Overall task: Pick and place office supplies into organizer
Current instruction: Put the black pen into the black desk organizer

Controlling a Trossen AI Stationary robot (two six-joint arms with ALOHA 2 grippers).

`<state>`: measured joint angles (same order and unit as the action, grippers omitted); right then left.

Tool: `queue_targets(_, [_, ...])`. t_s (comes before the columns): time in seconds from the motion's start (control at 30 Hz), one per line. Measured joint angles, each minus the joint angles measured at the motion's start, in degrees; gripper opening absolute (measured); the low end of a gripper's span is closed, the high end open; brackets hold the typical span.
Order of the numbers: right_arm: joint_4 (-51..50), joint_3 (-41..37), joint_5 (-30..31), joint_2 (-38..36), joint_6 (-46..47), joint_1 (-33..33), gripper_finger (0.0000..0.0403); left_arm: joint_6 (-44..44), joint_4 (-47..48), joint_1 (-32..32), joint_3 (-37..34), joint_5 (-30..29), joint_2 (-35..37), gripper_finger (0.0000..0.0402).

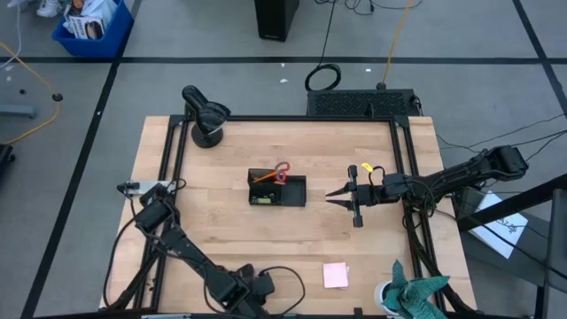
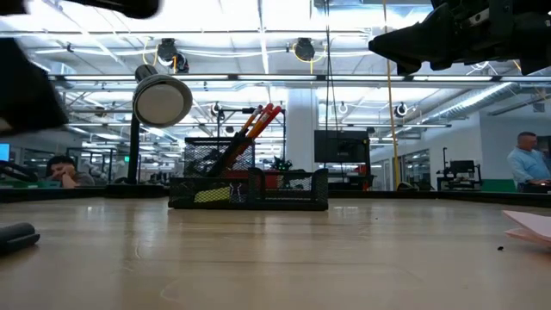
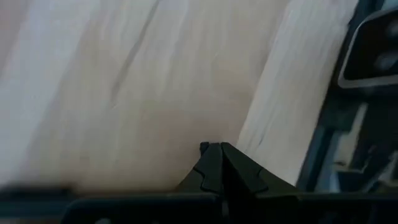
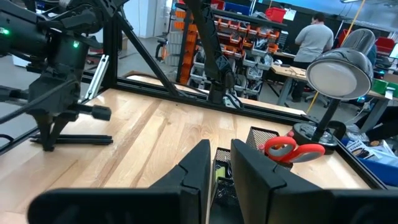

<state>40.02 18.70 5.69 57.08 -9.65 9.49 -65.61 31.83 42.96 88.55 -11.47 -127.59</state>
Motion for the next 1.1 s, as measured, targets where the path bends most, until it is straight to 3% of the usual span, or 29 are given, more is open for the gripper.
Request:
queue_targets(0.23, [-0.37,0.0,0.0,0.0,1.44,-0.01,0.0059,0.16,-5.07,-0.71,-0.04,-0.4,-0.24,0.0003])
queue_targets(0.53, [-0.57,0.0,0.0,0.0,1.29,0.0,0.0059,-9.92,-4.77,3.39,0.07,-2.55,-0.33,0.0003])
queue_targets(0.83, [-0.6,0.0,0.0,0.0,1.42,-0.01,0.0059,-16.16,-0.57,6.3,0.2,5.8,-0.22,0.0004])
queue_targets(1.1, [-0.62,0.0,0.0,0.0,1.49,0.01,0.0059,-16.22,2.9,6.69,0.35,6.78,-0.07,0.0005])
